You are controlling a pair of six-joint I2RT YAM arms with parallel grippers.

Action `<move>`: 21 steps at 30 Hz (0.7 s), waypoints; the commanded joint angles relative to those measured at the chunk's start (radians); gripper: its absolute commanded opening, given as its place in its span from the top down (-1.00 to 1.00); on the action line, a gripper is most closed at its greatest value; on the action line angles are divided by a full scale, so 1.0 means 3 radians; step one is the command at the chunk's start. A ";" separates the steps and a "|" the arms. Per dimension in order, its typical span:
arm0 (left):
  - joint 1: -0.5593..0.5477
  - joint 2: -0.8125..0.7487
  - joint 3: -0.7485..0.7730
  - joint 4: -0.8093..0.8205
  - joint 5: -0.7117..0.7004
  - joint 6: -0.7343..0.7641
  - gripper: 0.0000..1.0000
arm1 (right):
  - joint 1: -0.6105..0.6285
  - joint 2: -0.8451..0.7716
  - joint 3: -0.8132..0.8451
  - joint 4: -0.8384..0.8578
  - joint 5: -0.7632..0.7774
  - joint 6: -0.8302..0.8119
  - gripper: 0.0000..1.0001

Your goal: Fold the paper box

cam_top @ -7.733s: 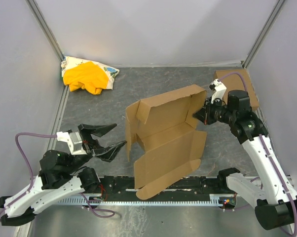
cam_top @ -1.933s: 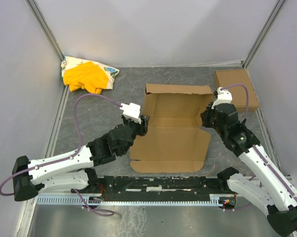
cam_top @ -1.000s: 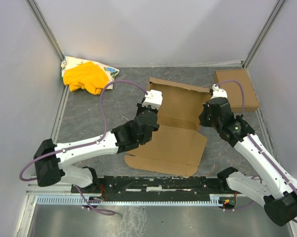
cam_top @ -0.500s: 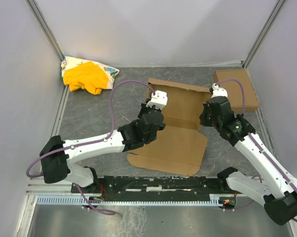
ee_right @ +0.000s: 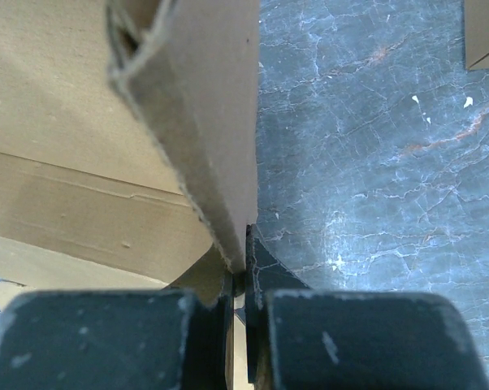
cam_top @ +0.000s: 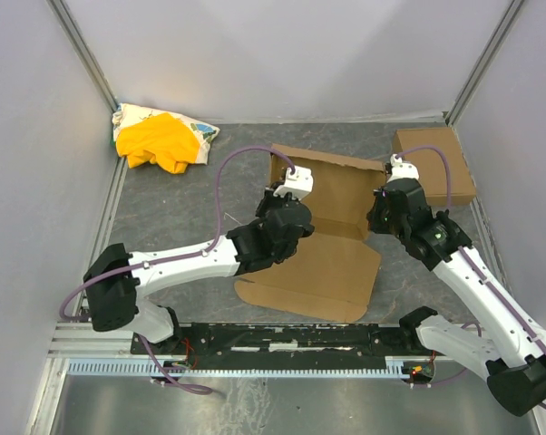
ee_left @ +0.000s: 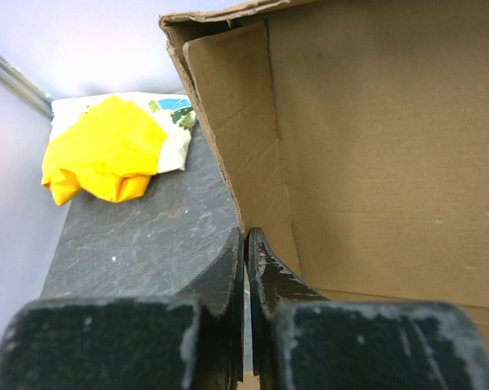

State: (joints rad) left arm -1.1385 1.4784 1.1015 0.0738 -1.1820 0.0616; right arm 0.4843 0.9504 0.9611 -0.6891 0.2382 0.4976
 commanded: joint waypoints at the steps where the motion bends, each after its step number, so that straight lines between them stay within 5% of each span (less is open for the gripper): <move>1: -0.0022 0.0107 0.0126 -0.0093 -0.0190 0.0099 0.94 | 0.0060 -0.0046 0.0216 0.0292 -0.0235 0.0028 0.96; 13: -0.0036 0.0185 0.0074 0.0048 -0.0421 0.0268 0.88 | 0.0075 0.0012 0.0211 0.0360 -0.0298 0.0059 0.96; 21: -0.0030 -0.0245 -0.0208 0.0179 0.0202 -0.0113 -0.06 | 0.0078 0.0047 0.0195 0.0415 -0.0370 0.0093 0.96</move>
State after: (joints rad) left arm -1.1423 1.4799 1.0588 0.0624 -1.2114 0.0902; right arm 0.4911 0.9680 0.9611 -0.6785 0.2024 0.5007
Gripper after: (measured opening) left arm 0.475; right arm 0.048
